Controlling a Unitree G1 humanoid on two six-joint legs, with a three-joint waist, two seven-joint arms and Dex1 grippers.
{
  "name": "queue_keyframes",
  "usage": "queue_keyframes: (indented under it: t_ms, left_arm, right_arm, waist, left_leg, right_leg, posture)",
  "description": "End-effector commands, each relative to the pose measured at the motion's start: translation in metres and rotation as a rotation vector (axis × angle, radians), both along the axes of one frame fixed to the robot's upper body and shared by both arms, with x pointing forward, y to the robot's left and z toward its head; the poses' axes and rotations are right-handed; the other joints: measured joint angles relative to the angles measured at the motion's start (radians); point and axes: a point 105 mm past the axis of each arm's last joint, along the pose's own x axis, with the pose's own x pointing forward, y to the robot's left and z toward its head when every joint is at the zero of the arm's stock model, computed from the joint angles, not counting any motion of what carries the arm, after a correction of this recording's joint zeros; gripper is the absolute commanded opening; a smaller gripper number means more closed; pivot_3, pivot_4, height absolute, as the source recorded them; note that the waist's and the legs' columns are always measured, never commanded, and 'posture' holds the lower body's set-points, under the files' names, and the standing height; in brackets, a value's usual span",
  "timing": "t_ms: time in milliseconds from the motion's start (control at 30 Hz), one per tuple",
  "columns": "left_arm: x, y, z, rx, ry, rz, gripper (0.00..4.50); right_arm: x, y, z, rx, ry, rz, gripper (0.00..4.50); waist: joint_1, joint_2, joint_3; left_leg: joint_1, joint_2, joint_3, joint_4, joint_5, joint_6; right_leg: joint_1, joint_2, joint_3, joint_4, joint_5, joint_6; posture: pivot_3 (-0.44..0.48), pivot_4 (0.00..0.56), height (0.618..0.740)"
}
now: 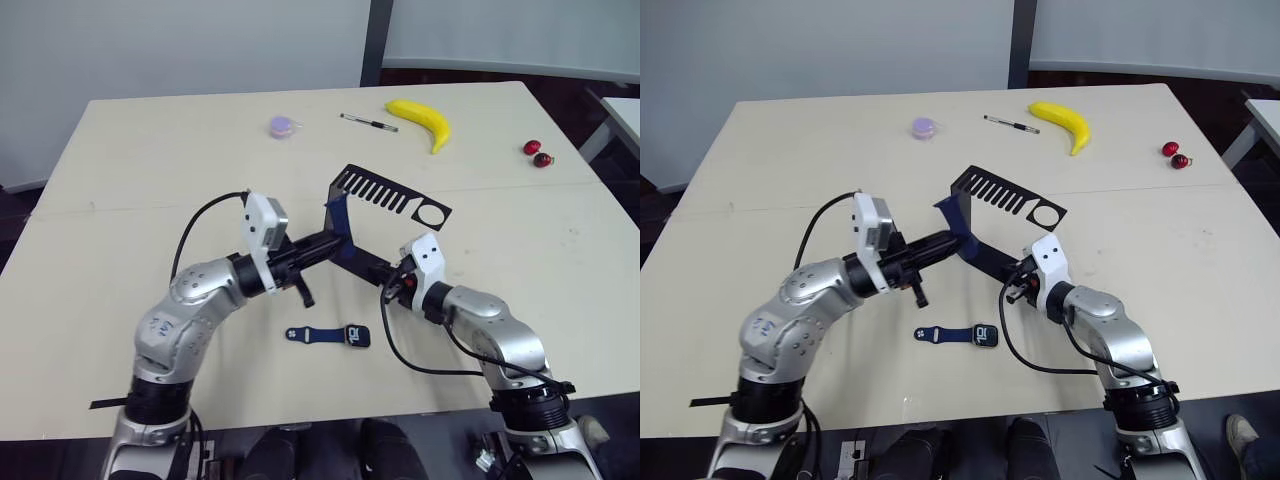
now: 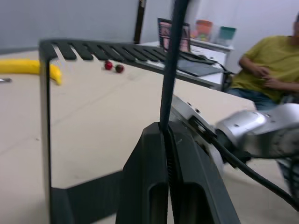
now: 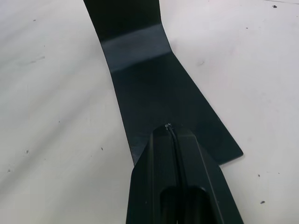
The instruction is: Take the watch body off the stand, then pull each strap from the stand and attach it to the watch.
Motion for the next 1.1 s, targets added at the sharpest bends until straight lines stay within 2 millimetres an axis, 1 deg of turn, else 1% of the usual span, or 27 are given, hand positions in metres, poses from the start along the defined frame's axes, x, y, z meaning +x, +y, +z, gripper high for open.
queue_keyframes:
  t_ms: [33, 133, 200, 300, 333, 367, 400, 467, 533, 567, 600, 733, 1000, 1033, 1100]
  left_arm:
    - [-0.011, 0.004, 0.004, 0.012, 0.019, -0.133, 0.02]
    - [-0.017, 0.006, 0.004, 0.005, 0.099, -0.241, 0.02]
    - [-0.019, 0.006, 0.004, 0.007, 0.124, -0.284, 0.02]
    - [-0.020, 0.004, 0.005, 0.007, 0.155, -0.339, 0.00]
    - [-0.020, 0.003, 0.005, 0.012, 0.160, -0.360, 0.00]
    - [-0.022, 0.001, 0.004, 0.020, 0.162, -0.384, 0.00]
    - [-0.024, 0.000, 0.004, 0.024, 0.164, -0.403, 0.00]
    - [-0.026, -0.003, 0.004, 0.026, 0.172, -0.431, 0.00]
    - [-0.028, -0.006, 0.003, 0.031, 0.177, -0.464, 0.00]
    - [-0.030, -0.008, 0.003, 0.033, 0.179, -0.479, 0.00]
    - [-0.031, -0.010, 0.003, 0.033, 0.179, -0.489, 0.00]
    - [-0.033, -0.017, 0.004, 0.031, 0.174, -0.511, 0.00]
    - [-0.033, -0.022, 0.005, 0.029, 0.165, -0.520, 0.00]
    - [-0.033, -0.022, 0.005, 0.030, 0.166, -0.520, 0.00]
    - [-0.033, -0.023, 0.004, 0.030, 0.167, -0.521, 0.00]
  right_arm:
    - [-0.016, 0.001, 0.020, 0.004, -0.085, 0.080, 0.00]
    - [-0.035, -0.005, 0.037, 0.055, -0.112, 0.121, 0.00]
    - [-0.046, -0.009, 0.044, 0.092, -0.103, 0.144, 0.00]
    - [-0.074, -0.015, 0.061, 0.260, -0.030, 0.220, 0.72]
    - [-0.084, -0.016, 0.068, 0.323, -0.007, 0.259, 1.15]
    - [-0.093, -0.017, 0.075, 0.381, 0.013, 0.295, 1.42]
    - [-0.099, -0.017, 0.081, 0.429, 0.028, 0.320, 1.99]
    - [-0.105, -0.017, 0.092, 0.506, 0.049, 0.347, 2.83]
    - [-0.108, -0.013, 0.105, 0.574, 0.058, 0.370, 3.89]
    - [-0.108, -0.010, 0.110, 0.594, 0.061, 0.379, 4.30]
    - [-0.108, -0.007, 0.113, 0.604, 0.065, 0.383, 4.41]
    - [-0.105, 0.011, 0.126, 0.647, 0.069, 0.411, 4.41]
    - [-0.101, 0.028, 0.127, 0.601, 0.074, 0.427, 4.41]
    - [-0.101, 0.029, 0.126, 0.592, 0.073, 0.430, 4.19]
    - [-0.101, 0.032, 0.125, 0.570, 0.069, 0.439, 3.55]
  waist:
    - [0.004, 0.000, 0.000]
    - [0.005, 0.000, 0.000]
    - [0.003, 0.000, 0.000]
    - [0.003, 0.000, 0.000]
    - [0.004, 0.000, 0.000]
    - [0.004, 0.000, 0.000]
    - [0.004, 0.000, 0.000]
    - [0.002, 0.000, 0.000]
    - [-0.001, 0.000, 0.000]
    - [-0.002, 0.000, 0.000]
    - [-0.002, 0.000, 0.000]
    - [0.003, 0.000, 0.000]
    - [0.004, 0.000, 0.000]
    - [0.004, 0.000, 0.000]
    - [0.003, 0.000, 0.000]
  left_leg:
    - [0.000, 0.000, 0.000, 0.000, 0.000, 0.000]
    - [-0.001, -0.001, -0.001, 0.000, 0.000, 0.000]
    - [-0.001, -0.001, -0.001, 0.000, 0.000, 0.000]
    - [-0.001, 0.000, -0.001, 0.000, 0.000, 0.000]
    - [-0.001, 0.000, -0.001, -0.001, 0.000, 0.000]
    - [-0.001, 0.001, -0.001, -0.001, 0.000, 0.000]
    - [-0.001, 0.001, -0.001, -0.001, 0.000, 0.000]
    - [-0.001, 0.001, -0.001, -0.001, 0.000, 0.000]
    - [0.000, 0.001, -0.001, -0.001, 0.000, 0.000]
    - [0.000, 0.001, -0.001, -0.001, 0.000, 0.000]
    - [0.000, 0.001, -0.001, -0.001, 0.000, 0.000]
    - [0.000, 0.001, -0.001, 0.000, 0.000, 0.000]
    - [-0.001, 0.001, -0.001, 0.000, 0.000, 0.000]
    - [-0.001, 0.001, -0.001, 0.000, 0.000, 0.000]
    - [-0.001, 0.001, -0.001, 0.000, 0.000, 0.000]
  right_leg:
    - [0.000, 0.000, 0.000, 0.000, 0.000, 0.000]
    - [0.000, 0.000, 0.000, -0.001, 0.000, 0.000]
    - [0.000, -0.001, 0.000, -0.001, 0.000, 0.000]
    - [0.000, 0.000, 0.000, -0.001, 0.000, 0.000]
    - [0.000, 0.000, 0.000, -0.001, 0.000, 0.000]
    - [0.000, 0.000, -0.001, -0.001, 0.000, 0.000]
    - [0.000, 0.000, 0.000, -0.002, 0.000, 0.000]
    - [0.001, 0.000, 0.000, -0.002, 0.000, 0.000]
    - [0.001, 0.000, 0.000, -0.003, 0.000, 0.000]
    - [0.001, 0.000, 0.000, -0.003, 0.000, 0.000]
    - [0.001, 0.000, 0.000, -0.003, 0.000, -0.001]
    - [0.000, -0.001, 0.000, -0.003, 0.000, -0.001]
    - [0.000, -0.001, 0.000, -0.003, 0.000, -0.001]
    - [0.000, -0.001, 0.000, -0.003, 0.000, -0.001]
    - [0.000, -0.001, 0.000, -0.003, 0.000, -0.001]
  posture:
    - [0.000, 0.150, 0.740]
    - [0.000, 0.150, 0.740]
    - [0.000, 0.150, 0.740]
    - [0.000, 0.150, 0.740]
    - [0.000, 0.150, 0.740]
    - [0.000, 0.150, 0.740]
    - [0.000, 0.150, 0.740]
    - [0.000, 0.150, 0.740]
    - [0.000, 0.150, 0.740]
    - [0.000, 0.150, 0.740]
    - [0.000, 0.150, 0.740]
    - [0.000, 0.150, 0.740]
    - [0.000, 0.150, 0.740]
    - [0.000, 0.150, 0.740]
    - [0.000, 0.150, 0.740]
